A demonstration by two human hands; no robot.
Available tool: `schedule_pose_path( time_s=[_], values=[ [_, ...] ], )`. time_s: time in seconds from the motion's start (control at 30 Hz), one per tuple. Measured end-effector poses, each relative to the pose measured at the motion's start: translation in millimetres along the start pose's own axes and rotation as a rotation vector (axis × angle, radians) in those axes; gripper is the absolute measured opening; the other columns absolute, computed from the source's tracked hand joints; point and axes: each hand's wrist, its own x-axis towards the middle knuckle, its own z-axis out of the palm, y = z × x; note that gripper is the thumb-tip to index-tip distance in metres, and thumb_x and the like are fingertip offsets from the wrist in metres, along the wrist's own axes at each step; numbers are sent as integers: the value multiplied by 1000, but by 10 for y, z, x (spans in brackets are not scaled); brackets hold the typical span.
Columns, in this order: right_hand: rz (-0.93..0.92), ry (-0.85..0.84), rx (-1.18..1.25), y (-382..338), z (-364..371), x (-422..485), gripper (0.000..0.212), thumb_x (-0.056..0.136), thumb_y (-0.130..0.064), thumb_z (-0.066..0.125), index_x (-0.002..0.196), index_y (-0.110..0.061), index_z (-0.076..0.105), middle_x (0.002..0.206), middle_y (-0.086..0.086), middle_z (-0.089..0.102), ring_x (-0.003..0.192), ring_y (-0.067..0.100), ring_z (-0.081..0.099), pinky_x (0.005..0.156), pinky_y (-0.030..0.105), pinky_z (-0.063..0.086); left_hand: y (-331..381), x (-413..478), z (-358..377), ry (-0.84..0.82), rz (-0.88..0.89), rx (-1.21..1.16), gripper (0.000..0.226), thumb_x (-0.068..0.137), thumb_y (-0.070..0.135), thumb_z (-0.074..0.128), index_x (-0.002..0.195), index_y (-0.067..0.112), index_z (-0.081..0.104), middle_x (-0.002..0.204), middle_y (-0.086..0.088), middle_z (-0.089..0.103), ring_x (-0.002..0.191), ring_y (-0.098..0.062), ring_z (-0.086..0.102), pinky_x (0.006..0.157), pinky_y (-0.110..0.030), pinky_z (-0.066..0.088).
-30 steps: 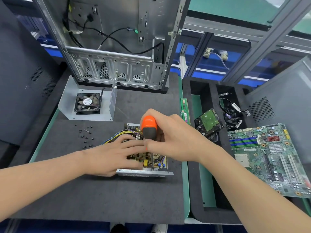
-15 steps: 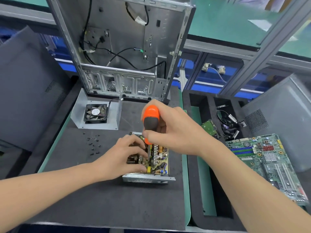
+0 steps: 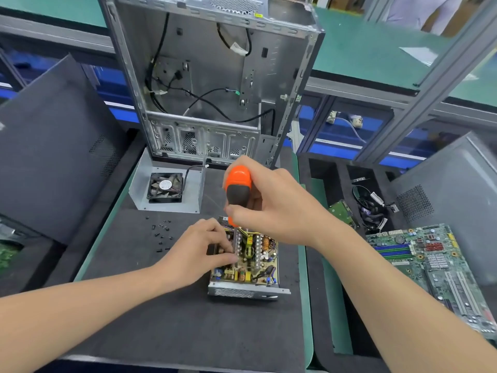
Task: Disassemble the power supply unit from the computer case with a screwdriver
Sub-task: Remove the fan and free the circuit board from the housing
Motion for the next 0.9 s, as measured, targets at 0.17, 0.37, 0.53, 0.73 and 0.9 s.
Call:
schedule_pose_path(
  time_s=[0.17, 0.37, 0.53, 0.73, 0.9],
  values=[
    [-21, 15, -22, -87, 89, 102, 27, 84, -28, 69, 101, -27, 48, 72, 4, 61, 68, 29, 57, 62, 48, 52, -201, -86, -304, 156, -65, 85, 25, 75, 45, 90, 69, 37, 67, 85, 15, 61, 95, -7, 55, 83, -18, 36],
    [-75, 7, -111, -265, 288, 278, 30, 84, -29, 69, 97, -32, 42, 65, -3, 53, 62, 18, 47, 55, 36, 43, -685, -384, -621, 246, -240, 170, 25, 77, 36, 91, 73, 36, 66, 81, 13, 59, 86, -1, 57, 78, -27, 39],
    [-75, -8, -163, -386, 393, 351, 28, 83, -31, 65, 95, -33, 39, 64, -4, 50, 61, 18, 46, 53, 41, 44, -925, -516, -705, 197, -294, 167, 23, 74, 37, 93, 74, 37, 70, 82, 12, 61, 78, -2, 59, 76, -31, 48],
    [-58, -3, -179, -441, 396, 359, 26, 85, -31, 65, 94, -33, 40, 65, -3, 52, 61, 23, 49, 52, 43, 47, -970, -440, -703, 130, -290, 202, 25, 71, 38, 95, 73, 36, 70, 84, 14, 61, 79, 0, 61, 76, -23, 48],
    [-31, 5, -171, -425, 374, 301, 24, 87, -32, 64, 97, -33, 43, 65, -5, 54, 55, 18, 51, 45, 23, 41, -1006, -427, -691, 97, -322, 208, 24, 69, 38, 95, 72, 36, 72, 84, 14, 61, 78, 1, 61, 70, -16, 43]
  ],
)
